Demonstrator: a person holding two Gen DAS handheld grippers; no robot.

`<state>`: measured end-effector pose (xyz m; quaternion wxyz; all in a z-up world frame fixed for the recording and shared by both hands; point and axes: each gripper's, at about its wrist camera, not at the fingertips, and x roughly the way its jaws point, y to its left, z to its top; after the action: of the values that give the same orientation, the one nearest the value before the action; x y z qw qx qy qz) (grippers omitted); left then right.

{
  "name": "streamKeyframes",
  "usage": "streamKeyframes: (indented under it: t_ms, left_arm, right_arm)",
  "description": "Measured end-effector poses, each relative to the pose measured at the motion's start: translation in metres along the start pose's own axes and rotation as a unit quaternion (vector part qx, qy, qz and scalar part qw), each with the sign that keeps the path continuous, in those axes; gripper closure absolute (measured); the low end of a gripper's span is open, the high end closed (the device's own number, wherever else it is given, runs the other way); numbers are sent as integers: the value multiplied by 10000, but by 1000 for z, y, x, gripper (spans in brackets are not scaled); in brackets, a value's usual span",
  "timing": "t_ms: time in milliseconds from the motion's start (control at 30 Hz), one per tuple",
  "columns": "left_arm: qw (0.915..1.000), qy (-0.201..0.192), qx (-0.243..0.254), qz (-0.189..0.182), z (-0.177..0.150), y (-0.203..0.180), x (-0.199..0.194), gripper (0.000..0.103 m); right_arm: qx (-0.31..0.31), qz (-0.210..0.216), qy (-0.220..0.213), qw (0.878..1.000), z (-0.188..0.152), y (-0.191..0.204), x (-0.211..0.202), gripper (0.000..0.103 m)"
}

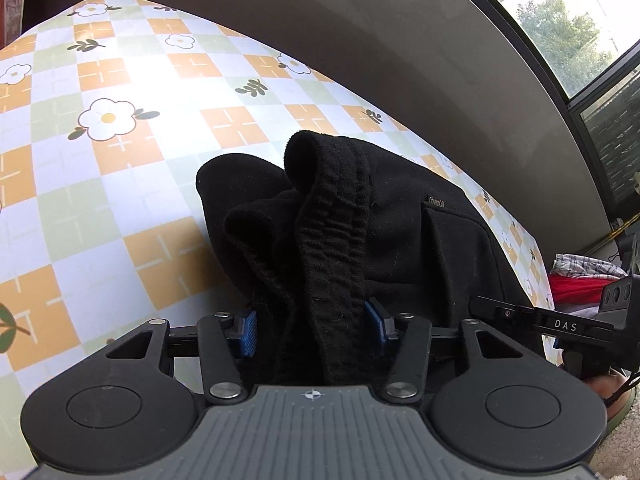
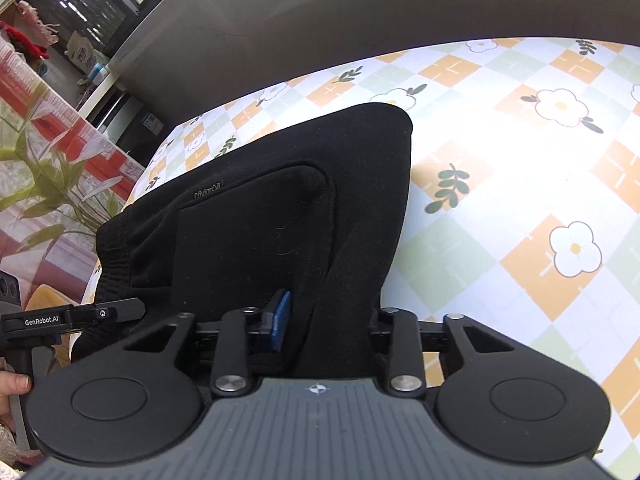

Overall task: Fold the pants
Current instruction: 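Lift the folded black sweatpants off the table with both grippers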

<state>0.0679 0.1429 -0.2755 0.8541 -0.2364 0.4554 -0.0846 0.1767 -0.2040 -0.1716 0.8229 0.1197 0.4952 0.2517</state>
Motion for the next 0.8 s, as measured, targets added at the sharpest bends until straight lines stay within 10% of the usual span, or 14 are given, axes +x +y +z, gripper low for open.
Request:
streamKeyframes:
  t_ms: [633,800]
  left_arm:
    - [9884,-664,-883,1038,-77,-6,-66,55]
    - [9863,-759,-1037,1036,-88,-5,-65,54]
  right_arm:
    - [-1316,716,486,9875,-5,46,17,78]
    - [-1121,689,727,9886,3,34,26,64]
